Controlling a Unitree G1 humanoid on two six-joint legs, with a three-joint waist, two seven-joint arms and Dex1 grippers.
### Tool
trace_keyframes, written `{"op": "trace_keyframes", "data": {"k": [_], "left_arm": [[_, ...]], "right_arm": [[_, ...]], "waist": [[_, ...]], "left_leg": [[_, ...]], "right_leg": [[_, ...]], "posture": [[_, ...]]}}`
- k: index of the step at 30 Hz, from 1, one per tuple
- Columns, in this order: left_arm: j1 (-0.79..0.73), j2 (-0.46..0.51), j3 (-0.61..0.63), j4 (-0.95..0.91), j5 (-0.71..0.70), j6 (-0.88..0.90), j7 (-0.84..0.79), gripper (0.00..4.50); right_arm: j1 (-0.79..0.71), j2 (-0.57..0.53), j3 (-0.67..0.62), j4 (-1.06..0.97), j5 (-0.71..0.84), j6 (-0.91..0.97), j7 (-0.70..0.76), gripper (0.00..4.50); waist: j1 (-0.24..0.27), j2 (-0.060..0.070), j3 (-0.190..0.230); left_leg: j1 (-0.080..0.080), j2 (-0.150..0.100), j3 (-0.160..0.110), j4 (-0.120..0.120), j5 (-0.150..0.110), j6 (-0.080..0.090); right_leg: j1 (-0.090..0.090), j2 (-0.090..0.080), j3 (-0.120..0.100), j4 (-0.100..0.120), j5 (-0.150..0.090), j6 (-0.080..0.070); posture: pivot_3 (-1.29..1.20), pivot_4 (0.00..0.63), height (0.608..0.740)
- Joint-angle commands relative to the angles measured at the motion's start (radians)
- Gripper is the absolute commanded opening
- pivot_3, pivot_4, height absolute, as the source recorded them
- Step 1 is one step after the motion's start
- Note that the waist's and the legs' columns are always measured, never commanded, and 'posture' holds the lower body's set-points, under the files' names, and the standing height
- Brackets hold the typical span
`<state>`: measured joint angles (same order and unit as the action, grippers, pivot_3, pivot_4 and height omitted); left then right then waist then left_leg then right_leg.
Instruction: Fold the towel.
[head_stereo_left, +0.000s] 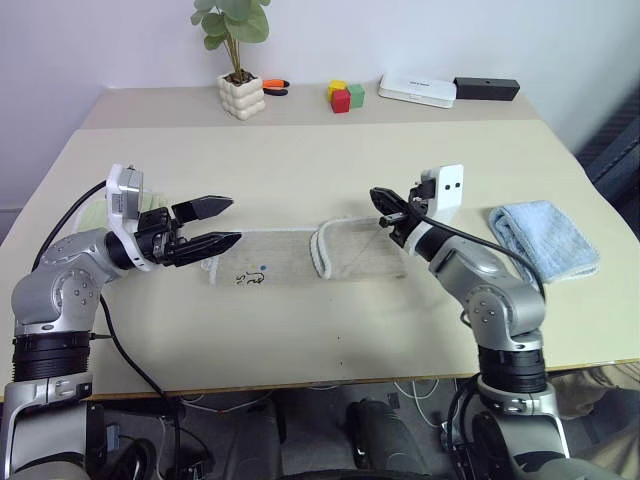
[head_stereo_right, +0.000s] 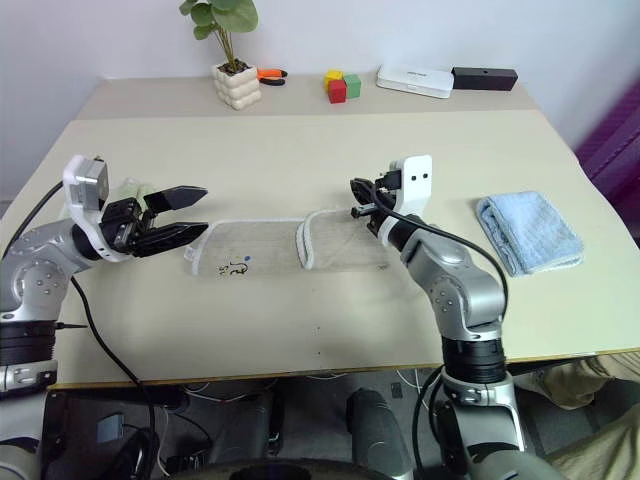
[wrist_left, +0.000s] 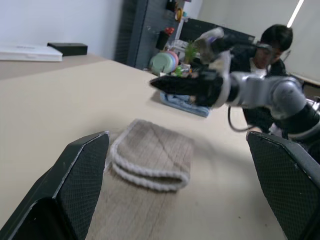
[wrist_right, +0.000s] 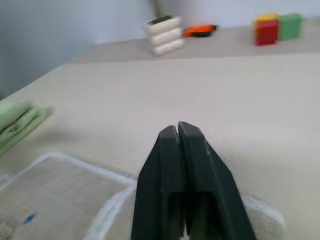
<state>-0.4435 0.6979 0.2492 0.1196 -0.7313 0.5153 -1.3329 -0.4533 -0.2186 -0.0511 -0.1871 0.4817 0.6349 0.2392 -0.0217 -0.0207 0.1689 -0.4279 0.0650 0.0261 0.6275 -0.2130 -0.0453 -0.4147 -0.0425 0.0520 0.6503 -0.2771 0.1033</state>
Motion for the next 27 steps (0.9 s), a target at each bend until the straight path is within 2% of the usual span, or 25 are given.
{"op": "trace_keyframes", "data": {"k": [1, 8, 13, 17, 21, 24, 27], "left_arm": [[-0.008, -0.001, 0.013, -0.013, -0.011, -0.012, 0.0, 4.5], [0.008, 0.004, 0.023, -0.033, -0.018, -0.007, 0.007, 4.5], [0.022, 0.002, 0.027, -0.051, -0.023, -0.005, 0.019, 4.5], [0.019, -0.001, 0.026, -0.047, -0.023, -0.007, 0.022, 4.5], [0.019, -0.017, 0.033, -0.052, -0.035, 0.012, 0.062, 4.5], [0.031, -0.066, 0.083, -0.114, -0.175, 0.179, 0.211, 4.5], [0.094, -0.128, 0.148, -0.222, -0.359, 0.34, 0.398, 4.5]], "right_arm": [[-0.007, 0.014, 0.071, 0.085, -0.133, -0.188, 0.021, 0.05], [0.074, 0.058, 0.191, 0.241, -0.282, -0.439, 0.084, 0.05], [0.104, 0.078, 0.21, 0.402, -0.344, -0.561, 0.101, 0.05], [0.098, 0.11, 0.208, 0.481, -0.364, -0.623, 0.105, 0.05], [0.074, 0.137, 0.245, 0.502, -0.449, -0.619, 0.05, 0.05], [0.036, 0.135, 0.242, 0.424, -0.45, -0.583, 0.069, 0.05], [0.024, 0.118, 0.211, 0.3, -0.362, -0.504, 0.149, 0.05]], "waist": [[0.001, 0.0, 0.0], [0.002, 0.0, 0.0], [0.002, 0.0, 0.0], [0.001, -0.001, 0.0], [-0.001, -0.001, -0.001], [-0.002, -0.001, -0.001], [-0.005, -0.001, -0.001]], "left_leg": [[0.0, 0.0, 0.0, 0.0, 0.0, 0.0], [0.0, 0.0, 0.0, 0.0, 0.0, 0.0], [0.0, 0.0, 0.0, 0.001, 0.0, 0.0], [0.002, 0.0, 0.0, 0.001, 0.0, 0.0], [0.003, 0.0, 0.0, 0.001, 0.0, 0.0], [0.004, 0.0, 0.0, 0.001, 0.0, 0.0], [0.003, 0.0, -0.001, 0.001, 0.0, 0.0]], "right_leg": [[0.0, 0.0, 0.0, 0.0, 0.0, 0.0], [0.0, 0.0, 0.0, 0.0, 0.0, 0.0], [0.001, 0.0, 0.0, 0.0, 0.0, -0.001], [0.002, 0.0, 0.0, 0.0, -0.001, -0.002], [0.003, 0.0, 0.0, 0.0, -0.001, -0.003], [0.004, 0.0, 0.0, 0.001, -0.001, -0.002], [0.003, -0.001, 0.0, 0.001, 0.0, 0.0]], "posture": [[0.0, 0.15, 0.74], [0.0, 0.15, 0.74], [0.0, 0.15, 0.74], [0.0, 0.15, 0.74], [0.0, 0.15, 0.74], [0.0, 0.15, 0.74], [0.0, 0.15, 0.74]]}}
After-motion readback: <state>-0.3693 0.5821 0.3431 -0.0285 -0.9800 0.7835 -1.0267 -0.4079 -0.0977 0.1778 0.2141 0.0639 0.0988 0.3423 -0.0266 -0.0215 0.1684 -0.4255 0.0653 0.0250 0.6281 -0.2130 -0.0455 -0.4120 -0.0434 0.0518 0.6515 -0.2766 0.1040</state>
